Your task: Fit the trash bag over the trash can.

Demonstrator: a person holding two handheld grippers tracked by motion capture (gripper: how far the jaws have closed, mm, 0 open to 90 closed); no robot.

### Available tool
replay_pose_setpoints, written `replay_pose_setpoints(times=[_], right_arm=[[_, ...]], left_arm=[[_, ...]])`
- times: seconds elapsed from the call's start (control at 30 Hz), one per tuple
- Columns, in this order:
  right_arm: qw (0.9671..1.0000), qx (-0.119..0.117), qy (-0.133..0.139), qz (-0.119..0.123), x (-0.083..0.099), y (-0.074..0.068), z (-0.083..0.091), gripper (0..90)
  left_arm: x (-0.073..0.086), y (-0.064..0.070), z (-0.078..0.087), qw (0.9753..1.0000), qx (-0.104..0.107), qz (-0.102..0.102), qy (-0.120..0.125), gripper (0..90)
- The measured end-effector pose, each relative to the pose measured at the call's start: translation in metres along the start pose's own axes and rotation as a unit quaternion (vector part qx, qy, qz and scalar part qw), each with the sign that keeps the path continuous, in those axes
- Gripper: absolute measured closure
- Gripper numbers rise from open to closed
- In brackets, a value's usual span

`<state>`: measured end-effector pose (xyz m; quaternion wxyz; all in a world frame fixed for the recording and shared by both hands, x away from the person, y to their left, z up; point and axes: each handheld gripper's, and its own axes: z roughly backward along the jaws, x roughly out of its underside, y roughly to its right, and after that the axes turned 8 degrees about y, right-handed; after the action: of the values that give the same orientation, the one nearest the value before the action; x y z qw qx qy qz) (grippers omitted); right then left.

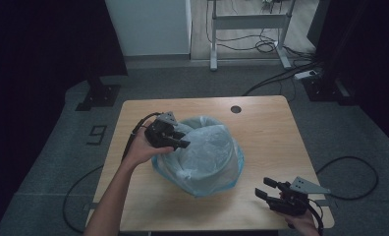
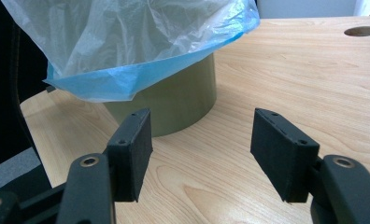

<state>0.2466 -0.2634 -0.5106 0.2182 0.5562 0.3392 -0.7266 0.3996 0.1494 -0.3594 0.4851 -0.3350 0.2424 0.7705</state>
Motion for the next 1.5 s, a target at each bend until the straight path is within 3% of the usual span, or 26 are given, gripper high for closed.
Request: replay_pose_setpoints(times=[0.1, 0.37, 0.57, 0.77, 0.97, 1.23, 1.5], right_arm=[[1.0, 0.002, -0.001, -0.002, 0.001, 0.0, 0.001, 38.1], [1.0, 0.001, 0.002, -0.004, 0.0, 0.0, 0.001, 38.0], [1.0, -0.001, 0.002, -0.003, 0.0, -0.001, 0.0, 38.0], [1.0, 0.0, 0.001, -0.004, 0.001, 0.0, 0.001, 38.0], [1.0, 0.001, 0.001, -0.006, 0.001, 0.002, 0.001, 38.0], [1.0, 0.001, 0.0, -0.006, 0.002, 0.001, 0.002, 38.0], [1.0, 0.001, -0.001, -0.005, 0.003, 0.001, 0.002, 38.1]], left_arm=[[-0.001, -0.001, 0.002, 1.0, 0.001, 0.001, 0.001, 59.7], [-0.011, 0.002, 0.032, 0.9981, 0.023, -0.006, 0.057, 58.4], [-0.017, 0.002, 0.031, 0.9964, 0.048, -0.01, 0.07, 56.0], [-0.028, -0.003, 0.013, 0.996, 0.068, -0.01, 0.057, 56.3], [-0.044, 0.0, -0.011, 0.9962, 0.084, -0.02, 0.012, 66.3], [-0.058, 0.014, -0.044, 0.9952, 0.072, -0.046, -0.047, 67.6], [-0.06, 0.021, -0.063, 0.9929, 0.071, -0.056, -0.078, 67.6]])
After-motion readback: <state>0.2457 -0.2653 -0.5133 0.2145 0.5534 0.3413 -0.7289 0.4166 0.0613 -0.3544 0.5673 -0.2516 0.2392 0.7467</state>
